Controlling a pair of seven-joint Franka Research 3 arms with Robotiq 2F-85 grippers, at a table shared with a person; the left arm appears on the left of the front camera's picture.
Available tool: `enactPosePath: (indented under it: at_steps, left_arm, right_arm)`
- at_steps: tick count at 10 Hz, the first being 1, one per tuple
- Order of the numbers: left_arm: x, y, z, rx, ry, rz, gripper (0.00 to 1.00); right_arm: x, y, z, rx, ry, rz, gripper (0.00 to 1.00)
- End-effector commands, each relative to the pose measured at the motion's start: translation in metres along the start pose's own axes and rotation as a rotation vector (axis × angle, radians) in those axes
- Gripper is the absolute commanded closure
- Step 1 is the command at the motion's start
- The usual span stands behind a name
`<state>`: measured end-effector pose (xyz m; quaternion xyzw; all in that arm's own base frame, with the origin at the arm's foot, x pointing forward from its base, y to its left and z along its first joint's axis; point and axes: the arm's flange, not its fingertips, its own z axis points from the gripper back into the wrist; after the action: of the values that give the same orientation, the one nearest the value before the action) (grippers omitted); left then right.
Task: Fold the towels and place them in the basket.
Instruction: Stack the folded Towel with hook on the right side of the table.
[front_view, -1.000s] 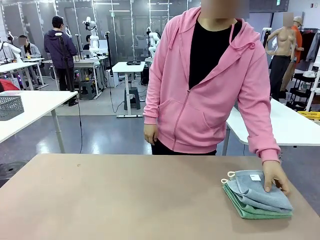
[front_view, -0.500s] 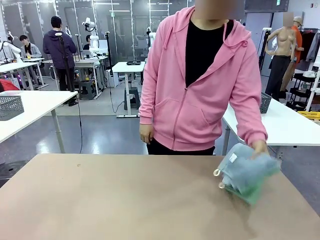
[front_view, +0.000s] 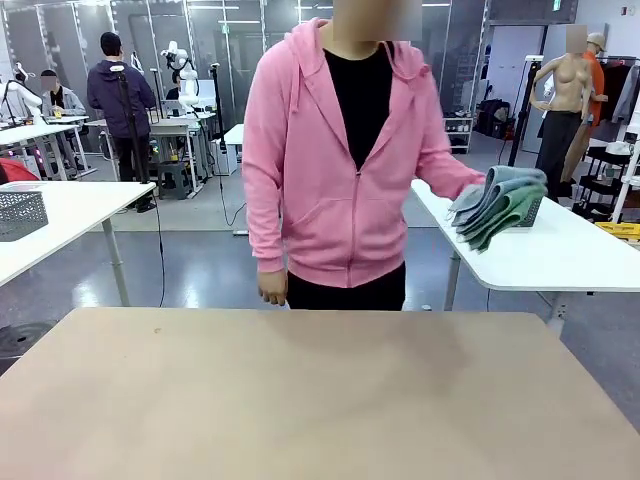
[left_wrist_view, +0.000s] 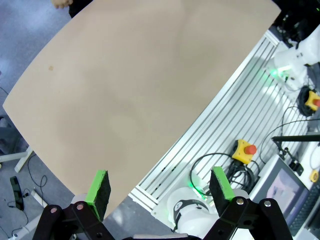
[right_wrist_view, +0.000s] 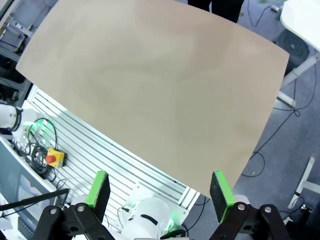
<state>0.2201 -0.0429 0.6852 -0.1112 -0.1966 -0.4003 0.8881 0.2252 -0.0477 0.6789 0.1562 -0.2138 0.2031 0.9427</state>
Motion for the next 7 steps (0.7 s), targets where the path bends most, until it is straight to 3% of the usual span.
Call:
enactPosePath:
  at_steps: [1,7]
  left_arm:
    - [0.0001,-0.0012,-0.0008,0.003,0.001,-0.004,0.00]
    - [0.0001,-0.0012,-0.0008,0.003,0.001,-0.004,0.00]
  right_arm:
    - [-0.0005,0.0001,0.0012,-0.004,0.011,0.004,0.00]
    - [-0.0005,0.0001,0.0012,-0.004,0.011,0.004,0.00]
